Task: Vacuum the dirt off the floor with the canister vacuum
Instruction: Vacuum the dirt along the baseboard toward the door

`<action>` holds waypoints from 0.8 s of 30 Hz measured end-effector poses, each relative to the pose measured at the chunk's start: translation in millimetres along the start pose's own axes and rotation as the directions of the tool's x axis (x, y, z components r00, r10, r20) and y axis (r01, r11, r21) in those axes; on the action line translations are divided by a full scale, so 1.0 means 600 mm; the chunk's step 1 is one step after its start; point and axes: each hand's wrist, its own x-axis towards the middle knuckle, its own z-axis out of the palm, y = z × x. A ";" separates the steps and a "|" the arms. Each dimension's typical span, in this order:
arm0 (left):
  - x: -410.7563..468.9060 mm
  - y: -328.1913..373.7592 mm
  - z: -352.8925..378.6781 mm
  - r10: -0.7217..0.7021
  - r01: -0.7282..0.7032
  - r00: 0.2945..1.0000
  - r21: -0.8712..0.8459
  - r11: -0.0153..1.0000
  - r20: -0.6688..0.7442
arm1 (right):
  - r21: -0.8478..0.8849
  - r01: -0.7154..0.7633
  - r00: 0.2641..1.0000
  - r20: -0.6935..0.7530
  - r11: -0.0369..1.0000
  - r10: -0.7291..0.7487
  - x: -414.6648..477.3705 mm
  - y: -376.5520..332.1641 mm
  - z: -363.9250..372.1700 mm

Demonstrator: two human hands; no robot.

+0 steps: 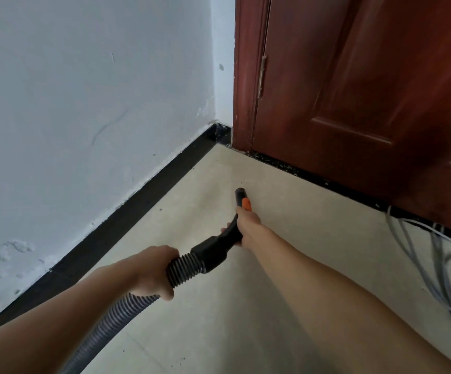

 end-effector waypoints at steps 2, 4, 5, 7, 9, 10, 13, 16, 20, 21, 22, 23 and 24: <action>0.011 0.005 -0.013 0.012 -0.020 0.991 -0.058 0.998 -0.134 | 0.003 0.013 1.000 -0.028 1.000 -0.013 0.009 -0.028 -0.006; 0.021 0.011 -0.024 0.016 -0.036 0.980 -0.095 0.995 -0.198 | -0.032 0.035 0.999 -0.040 0.999 -0.036 0.016 -0.050 -0.009; 0.025 0.015 -0.026 0.021 -0.043 0.978 -0.100 0.994 -0.208 | -0.056 0.042 0.998 -0.037 0.998 -0.044 0.019 -0.059 -0.009; 0.033 0.017 -0.028 0.029 -0.053 0.978 -0.110 0.993 -0.207 | -0.086 0.060 0.998 -0.006 0.994 -0.061 0.026 -0.072 -0.007; 0.039 0.014 -0.027 0.018 -0.047 0.981 -0.146 0.988 -0.195 | -0.133 0.070 0.997 0.032 0.989 -0.067 0.034 -0.083 0.002; 0.041 0.011 -0.027 0.006 -0.039 0.981 -0.168 0.985 -0.193 | -0.165 0.068 0.997 0.043 0.984 -0.061 0.040 -0.088 0.010; 0.056 0.004 -0.026 -0.031 -0.020 0.978 -0.236 0.971 -0.209 | -0.251 0.083 0.995 0.073 0.964 -0.067 0.056 -0.110 0.037; 0.079 0.006 -0.032 -0.069 -0.014 0.962 -0.301 0.953 -0.263 | -0.347 0.125 0.991 0.096 0.930 -0.097 0.079 -0.146 0.063; 0.117 0.013 -0.050 -0.167 -0.004 0.932 -0.469 0.883 -0.323 | -0.489 0.164 0.986 0.098 0.856 -0.133 0.117 -0.200 0.096; 0.122 0.014 -0.051 -0.189 0.010 0.932 -0.499 0.867 -0.309 | -0.517 0.171 0.985 0.102 0.839 -0.139 0.125 -0.207 0.108; 0.124 0.015 -0.051 -0.207 0.030 0.936 -0.520 0.854 -0.285 | -0.539 0.174 0.985 0.110 0.824 -0.136 0.133 -0.211 0.121; 0.122 0.016 -0.049 -0.221 0.054 0.942 -0.535 0.843 -0.252 | -0.559 0.178 0.983 0.128 0.810 -0.128 0.137 -0.209 0.133; 0.116 0.017 -0.044 -0.235 0.084 0.948 -0.545 0.834 -0.214 | -0.579 0.181 0.982 0.155 0.795 -0.110 0.139 -0.203 0.142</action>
